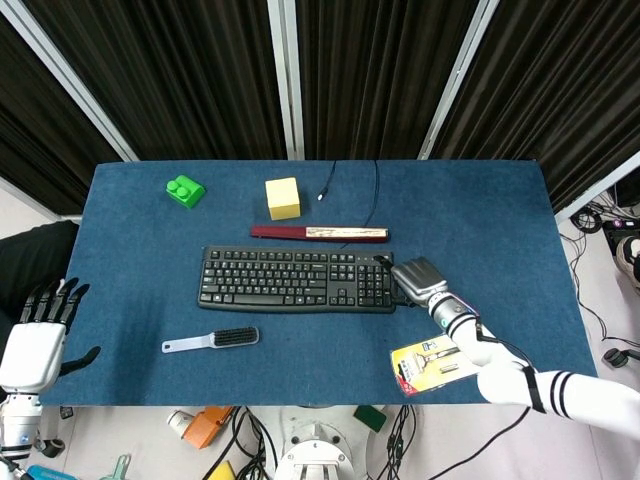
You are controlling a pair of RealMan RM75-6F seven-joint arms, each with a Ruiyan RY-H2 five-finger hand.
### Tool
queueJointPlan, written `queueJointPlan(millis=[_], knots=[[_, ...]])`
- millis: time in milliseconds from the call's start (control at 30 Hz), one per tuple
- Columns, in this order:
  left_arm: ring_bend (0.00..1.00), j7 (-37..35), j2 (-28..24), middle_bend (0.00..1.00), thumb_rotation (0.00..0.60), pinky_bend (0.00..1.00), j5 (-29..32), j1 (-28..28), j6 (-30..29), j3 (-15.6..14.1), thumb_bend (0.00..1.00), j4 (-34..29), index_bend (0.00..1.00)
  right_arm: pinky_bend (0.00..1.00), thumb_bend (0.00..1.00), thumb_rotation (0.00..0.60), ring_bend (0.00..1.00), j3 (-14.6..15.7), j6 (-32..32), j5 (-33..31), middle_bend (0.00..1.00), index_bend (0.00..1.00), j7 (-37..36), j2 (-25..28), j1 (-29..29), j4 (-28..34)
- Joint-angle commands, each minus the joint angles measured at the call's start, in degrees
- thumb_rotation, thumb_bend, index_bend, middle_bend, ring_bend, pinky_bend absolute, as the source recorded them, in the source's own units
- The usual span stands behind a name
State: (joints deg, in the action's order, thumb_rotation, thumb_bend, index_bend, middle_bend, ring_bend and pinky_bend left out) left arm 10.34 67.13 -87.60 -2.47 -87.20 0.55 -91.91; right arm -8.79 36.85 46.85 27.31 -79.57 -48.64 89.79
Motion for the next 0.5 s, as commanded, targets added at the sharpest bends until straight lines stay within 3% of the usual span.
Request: queueJointPlan(millis=[33, 500], knots=[[0.00, 0.1, 0.1, 0.04, 0.600, 0.00, 0.1, 0.0, 0.1, 0.0, 0.16, 0.0, 0.09, 1.00, 1.00, 0.335, 1.00, 0.9, -1.3, -1.9, 0.92, 0.13, 0.3, -1.3, -2.1, -1.2], [0.00, 0.2, 0.3, 0.04, 0.600, 0.00, 0.6, -0.2, 0.6, 0.1, 0.16, 0.3, 0.09, 1.00, 1.00, 0.335, 1.00, 4.8, -1.7, -6.9, 0.92, 0.16, -0.2, -3.1, -7.5, -2.8]])
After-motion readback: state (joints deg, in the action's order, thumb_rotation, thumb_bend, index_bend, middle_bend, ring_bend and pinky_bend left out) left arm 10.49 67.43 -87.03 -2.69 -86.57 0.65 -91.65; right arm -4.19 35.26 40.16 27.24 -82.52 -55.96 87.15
